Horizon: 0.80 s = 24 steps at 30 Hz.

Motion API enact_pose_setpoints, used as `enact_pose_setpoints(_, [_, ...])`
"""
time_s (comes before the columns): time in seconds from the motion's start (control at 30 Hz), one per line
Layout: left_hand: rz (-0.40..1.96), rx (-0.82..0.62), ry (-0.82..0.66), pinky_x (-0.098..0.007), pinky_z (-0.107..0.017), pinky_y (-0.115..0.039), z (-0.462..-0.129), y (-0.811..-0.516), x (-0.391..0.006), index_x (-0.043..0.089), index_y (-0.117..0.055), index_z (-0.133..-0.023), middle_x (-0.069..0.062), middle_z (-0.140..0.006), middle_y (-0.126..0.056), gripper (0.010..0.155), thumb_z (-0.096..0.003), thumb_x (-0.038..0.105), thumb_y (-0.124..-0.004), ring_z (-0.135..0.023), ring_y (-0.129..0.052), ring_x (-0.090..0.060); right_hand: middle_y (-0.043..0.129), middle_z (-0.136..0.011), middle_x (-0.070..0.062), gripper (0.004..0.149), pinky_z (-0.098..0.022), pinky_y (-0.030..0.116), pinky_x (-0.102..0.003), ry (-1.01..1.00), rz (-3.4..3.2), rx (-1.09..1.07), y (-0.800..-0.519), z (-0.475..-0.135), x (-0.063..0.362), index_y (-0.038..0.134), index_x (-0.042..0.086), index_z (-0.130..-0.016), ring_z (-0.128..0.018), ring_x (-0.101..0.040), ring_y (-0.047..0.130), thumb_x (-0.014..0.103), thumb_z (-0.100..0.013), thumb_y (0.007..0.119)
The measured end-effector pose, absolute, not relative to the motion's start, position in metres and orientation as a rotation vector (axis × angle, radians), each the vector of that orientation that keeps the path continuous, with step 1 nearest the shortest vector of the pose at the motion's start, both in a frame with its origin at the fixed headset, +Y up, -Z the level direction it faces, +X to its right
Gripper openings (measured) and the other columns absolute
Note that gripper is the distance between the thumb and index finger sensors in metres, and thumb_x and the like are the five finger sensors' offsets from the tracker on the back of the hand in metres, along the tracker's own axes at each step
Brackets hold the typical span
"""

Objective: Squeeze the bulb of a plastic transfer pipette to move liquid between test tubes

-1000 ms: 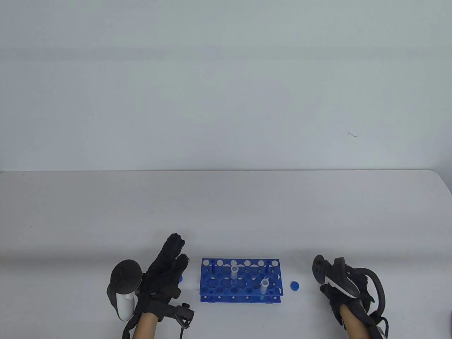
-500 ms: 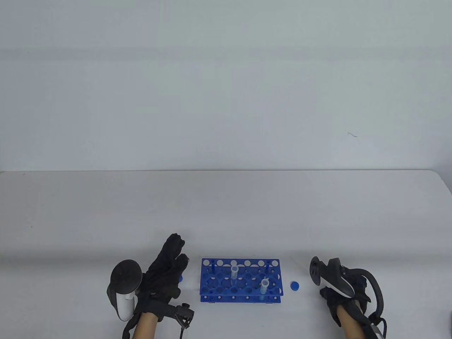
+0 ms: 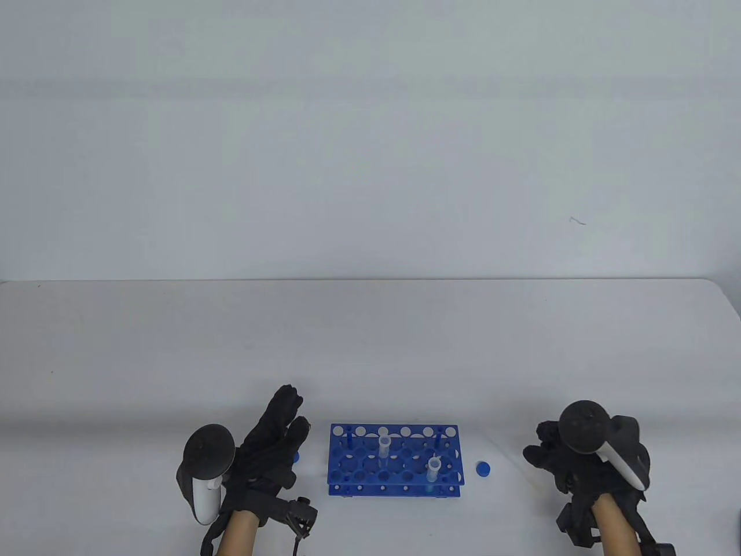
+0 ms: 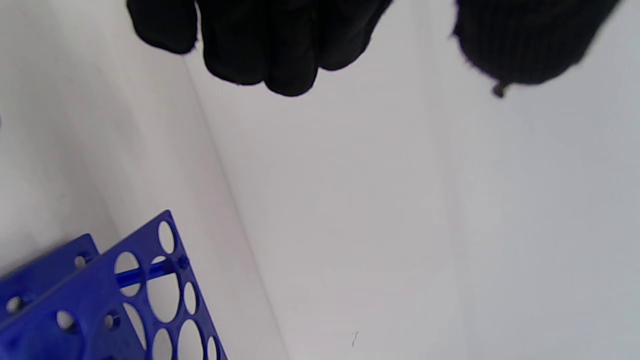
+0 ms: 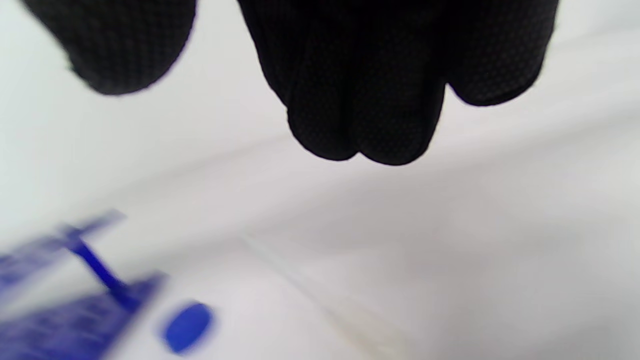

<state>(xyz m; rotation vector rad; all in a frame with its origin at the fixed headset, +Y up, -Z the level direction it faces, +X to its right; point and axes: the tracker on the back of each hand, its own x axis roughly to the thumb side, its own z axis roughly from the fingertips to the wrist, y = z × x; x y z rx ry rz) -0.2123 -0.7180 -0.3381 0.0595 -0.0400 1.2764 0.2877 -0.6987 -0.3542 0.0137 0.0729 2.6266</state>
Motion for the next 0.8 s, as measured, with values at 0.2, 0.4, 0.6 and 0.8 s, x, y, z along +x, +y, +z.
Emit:
enact_pose_setpoints(0.2, [1.246, 0.058, -0.029, -0.056, -0.083, -0.048, -0.338, -0.720, -0.213, 0.026, -0.042, -0.115, -0.005, -0.122, -0.055, 0.092, -0.0384, 0.070, -0.064, -0.110, -0.054, -0.031, 0.077, -0.102, -0.013, 0.088, -0.056, 0.074, -0.050, -0.053, 2.332, 0.124, -0.692, -0.353, 0.290, 0.058, 0.011, -0.102, -0.085, -0.036, 0.083, 0.056, -0.029, 0.077])
enact_pose_setpoints(0.4, [1.226, 0.045, -0.042, -0.056, -0.083, -0.048, -0.339, -0.720, -0.208, 0.025, -0.042, -0.115, -0.005, -0.122, -0.055, 0.092, -0.0382, 0.070, -0.064, -0.110, -0.054, -0.031, 0.060, -0.110, -0.020, 0.100, -0.062, 0.067, -0.055, -0.010, 2.159, 0.207, -0.693, -0.354, 0.286, 0.045, 0.005, -0.105, -0.096, -0.045, 0.065, 0.063, -0.029, 0.072])
enact_pose_setpoints(0.6, [1.207, 0.026, -0.053, -0.056, -0.083, -0.048, -0.338, -0.722, -0.203, 0.025, -0.042, -0.115, -0.005, -0.122, -0.055, 0.092, -0.0384, 0.070, -0.064, -0.110, -0.054, -0.031, 0.062, -0.110, -0.020, 0.099, -0.062, 0.067, -0.056, 0.008, 2.149, 0.238, -0.695, -0.355, 0.281, 0.048, 0.005, -0.105, -0.097, -0.046, 0.064, 0.064, -0.029, 0.071])
enact_pose_setpoints(0.8, [1.191, 0.033, -0.058, -0.056, -0.083, -0.048, -0.337, -0.721, -0.203, 0.025, -0.042, -0.115, -0.005, -0.122, -0.055, 0.092, -0.0383, 0.070, -0.064, -0.110, -0.054, -0.031, 0.066, -0.107, -0.021, 0.096, -0.061, 0.068, -0.057, 0.005, 2.174, 0.238, -0.696, -0.353, 0.277, 0.051, 0.004, -0.103, -0.095, -0.047, 0.068, 0.063, -0.029, 0.072])
